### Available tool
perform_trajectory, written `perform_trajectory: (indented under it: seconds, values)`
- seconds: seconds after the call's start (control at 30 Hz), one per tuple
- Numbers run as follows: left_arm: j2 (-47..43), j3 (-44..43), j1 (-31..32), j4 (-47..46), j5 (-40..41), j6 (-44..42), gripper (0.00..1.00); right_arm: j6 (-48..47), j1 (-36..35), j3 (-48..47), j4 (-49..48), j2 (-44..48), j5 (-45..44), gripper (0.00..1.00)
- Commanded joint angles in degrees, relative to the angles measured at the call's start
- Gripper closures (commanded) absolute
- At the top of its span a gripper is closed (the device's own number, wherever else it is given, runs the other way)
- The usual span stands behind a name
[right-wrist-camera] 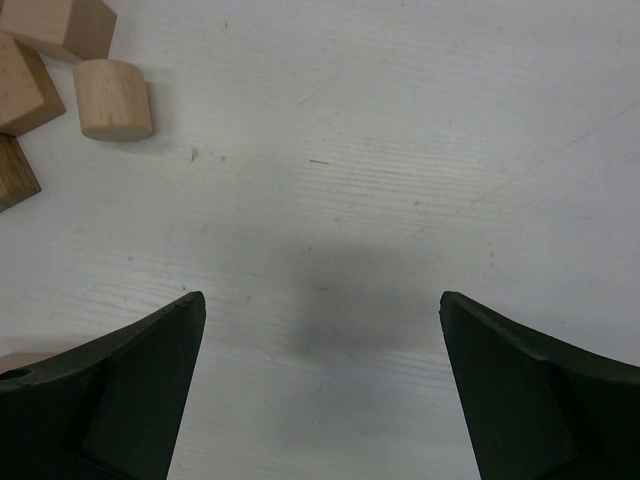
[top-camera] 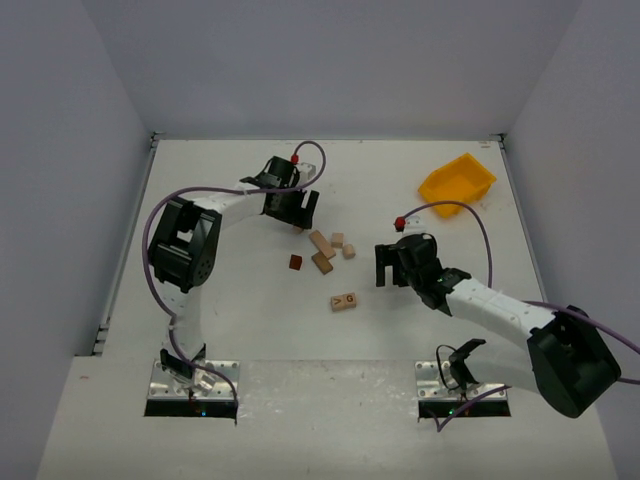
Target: Build the wood block tower
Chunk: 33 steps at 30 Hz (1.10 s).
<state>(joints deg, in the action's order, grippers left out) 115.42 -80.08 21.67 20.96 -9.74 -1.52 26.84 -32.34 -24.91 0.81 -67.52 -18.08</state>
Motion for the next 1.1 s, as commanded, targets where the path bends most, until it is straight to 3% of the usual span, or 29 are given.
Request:
perform_trajectory:
  seconds: [0.0, 0.6, 0.77, 0.87, 0.97, 1.07]
  values:
    - [1.2, -3.0, -0.5, -0.2, -1.4, -1.7, 0.34, -0.8, 0.4, -2.0, -1.2, -0.5, -1.3, 0.01]
    - [-1.3, -2.6, -0.5, -0.7, -4.4, 0.9, 0.86, -0.7, 0.4, -2.2, -1.1, -1.1, 0.0, 0.01]
    - [-7.4, 0.1, -0.5, -1.0, -4.7, 4.9, 0.89, -0.6, 0.4, -1.9, -1.1, -0.5, 0.1, 0.01]
    - [-14.0, 3.7, -0.4, -0.5, -2.5, 13.0, 0.9, -0.6, 0.4, -1.8, -1.0, 0.1, 0.2, 0.01]
    - [-22.2, 12.7, 0.8, 0.1, 3.9, 24.3, 1.0, -0.6, 0.4, -1.6, -1.0, 0.8, -0.1, 0.01]
    - [-30.8, 19.7, 4.8, -1.2, 6.2, 31.0, 1.0, -0.5, 0.4, -1.3, -1.0, 1.2, -0.3, 0.01]
